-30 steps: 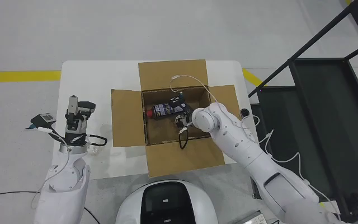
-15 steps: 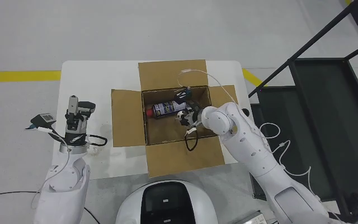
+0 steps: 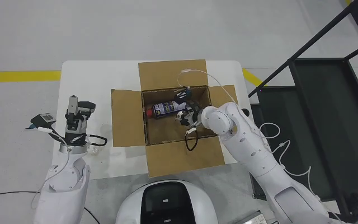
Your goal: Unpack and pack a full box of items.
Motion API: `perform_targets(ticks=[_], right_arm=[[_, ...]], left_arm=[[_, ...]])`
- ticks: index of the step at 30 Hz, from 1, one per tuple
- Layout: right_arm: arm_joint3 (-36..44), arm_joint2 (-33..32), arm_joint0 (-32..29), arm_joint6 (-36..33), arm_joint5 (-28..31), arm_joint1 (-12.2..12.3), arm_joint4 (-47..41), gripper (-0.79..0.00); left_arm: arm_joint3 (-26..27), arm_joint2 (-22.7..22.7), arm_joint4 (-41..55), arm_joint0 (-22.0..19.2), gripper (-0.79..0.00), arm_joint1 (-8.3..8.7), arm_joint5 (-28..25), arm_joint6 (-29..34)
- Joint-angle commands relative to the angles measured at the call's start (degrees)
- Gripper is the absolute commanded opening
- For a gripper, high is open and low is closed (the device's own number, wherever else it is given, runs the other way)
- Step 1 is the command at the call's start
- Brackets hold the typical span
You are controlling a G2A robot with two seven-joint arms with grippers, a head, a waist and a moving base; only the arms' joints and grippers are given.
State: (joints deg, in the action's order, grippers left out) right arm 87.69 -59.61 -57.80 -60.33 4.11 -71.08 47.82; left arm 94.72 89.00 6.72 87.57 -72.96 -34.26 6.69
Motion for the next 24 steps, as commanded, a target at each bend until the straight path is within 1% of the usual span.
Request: perform_targets(ticks=[1, 14, 15, 18, 20, 24], right_arm=[[0.00, 0.00, 0.00, 0.00, 0.00, 0.00, 0.00, -0.785], [0.00, 0.00, 0.00, 0.00, 0.00, 0.00, 0.00, -0.785], [0.14, -0.11, -0.65, 0.76, 0.68, -0.02, -1.54, -0.785], [2.88, -3.65, -2.00, -0.53, 3.05, 0.68, -5.54, -0.785], [5.41, -7.72, -3.85, -1.91, 3.42, 1.63, -5.33, -0.785], [11.72, -16.89, -9.50, -6.16, 7.93, 3.57, -9.35, -0.785]], left_arm=[[0.00, 0.00, 0.00, 0.00, 0.000, 0.00, 0.00, -0.01], [0.00, 0.00, 0.00, 0.00, 0.000, 0.00, 0.00, -0.01], [0.00, 0.00, 0.00, 0.00, 0.000, 0.00, 0.00, -0.01], [0.00, 0.00, 0.00, 0.00, 0.000, 0.00, 0.00, -0.01], [0.00, 0.00, 0.00, 0.00, 0.000, 0.00, 0.00, -0.01], [0.00, 0.00, 0.00, 0.00, 0.000, 0.00, 0.00, -0.01]])
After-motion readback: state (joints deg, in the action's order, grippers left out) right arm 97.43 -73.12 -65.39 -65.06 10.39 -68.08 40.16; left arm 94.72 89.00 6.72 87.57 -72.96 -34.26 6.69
